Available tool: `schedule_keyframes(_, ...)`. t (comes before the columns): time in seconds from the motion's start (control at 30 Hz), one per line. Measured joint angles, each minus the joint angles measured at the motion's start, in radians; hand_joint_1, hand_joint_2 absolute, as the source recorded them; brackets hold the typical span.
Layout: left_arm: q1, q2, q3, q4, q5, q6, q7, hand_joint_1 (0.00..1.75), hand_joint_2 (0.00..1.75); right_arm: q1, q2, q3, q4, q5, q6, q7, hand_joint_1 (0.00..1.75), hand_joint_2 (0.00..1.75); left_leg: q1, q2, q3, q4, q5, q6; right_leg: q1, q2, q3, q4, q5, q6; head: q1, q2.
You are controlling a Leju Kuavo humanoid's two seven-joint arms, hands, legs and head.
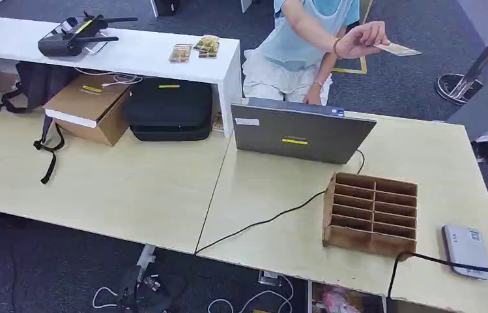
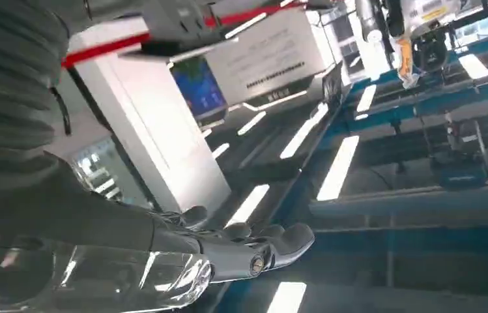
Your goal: Pass the card to the sensor for recognition and then transmit it.
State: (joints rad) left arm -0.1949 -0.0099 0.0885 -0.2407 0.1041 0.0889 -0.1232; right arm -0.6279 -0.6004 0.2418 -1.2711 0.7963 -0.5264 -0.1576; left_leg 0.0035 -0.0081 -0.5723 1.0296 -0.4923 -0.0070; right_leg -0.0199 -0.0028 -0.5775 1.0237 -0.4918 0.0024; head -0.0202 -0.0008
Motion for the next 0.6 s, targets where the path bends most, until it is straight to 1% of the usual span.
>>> schedule_keyframes(0.07, -0.004, 0.000, -0.001, 0.000, 0.004, -0.002, 0.000, 0.00, 1.75, -0.017, 0.000, 0.032, 0.016, 0.067, -0.003, 0.012, 0.00, 1.75, 0.000, 0.000, 0.000, 0.000, 0.000, 0.000, 0.000, 0.000, 0.000, 0.000, 0.000, 0.000, 0.000, 0.000)
schedule_keyframes(0.13, -0.006, 0.000, -0.002, 0.000, 0.008, -0.005, 0.000, 0.00, 1.75, -0.037, 0.004, 0.064, 0.032, 0.099, 0.001, 0.026, 0.00, 1.75, 0.000, 0.000, 0.000, 0.000, 0.001, 0.001, 0.000, 0.000, 0.000, 0.000, 0.000, 0.000, 0.000, 0.000)
schedule_keyframes(0.3, -0.007, 0.001, -0.003, 0.000, 0.016, -0.011, 0.000, 0.00, 1.75, -0.110, 0.030, 0.150, 0.088, 0.155, 0.053, 0.050, 0.00, 1.75, 0.000, 0.000, -0.001, 0.000, 0.001, 0.001, 0.000, 0.000, 0.000, 0.000, 0.000, 0.000, 0.000, 0.000)
schedule_keyframes(0.43, -0.007, 0.002, -0.010, 0.000, 0.017, -0.012, 0.000, 0.00, 1.75, -0.184, 0.068, 0.216, 0.147, 0.162, 0.100, 0.061, 0.00, 1.75, 0.000, 0.000, -0.001, 0.000, 0.001, 0.001, 0.000, 0.000, 0.000, 0.000, 0.000, 0.000, 0.000, 0.000)
schedule_keyframes(0.6, -0.015, 0.002, -0.018, 0.000, 0.015, -0.017, 0.000, 0.00, 1.75, -0.252, 0.100, 0.266, 0.203, 0.153, 0.127, 0.061, 0.00, 1.75, 0.000, -0.001, -0.001, 0.000, 0.002, 0.001, 0.000, -0.001, 0.000, 0.000, 0.000, 0.000, 0.000, 0.000)
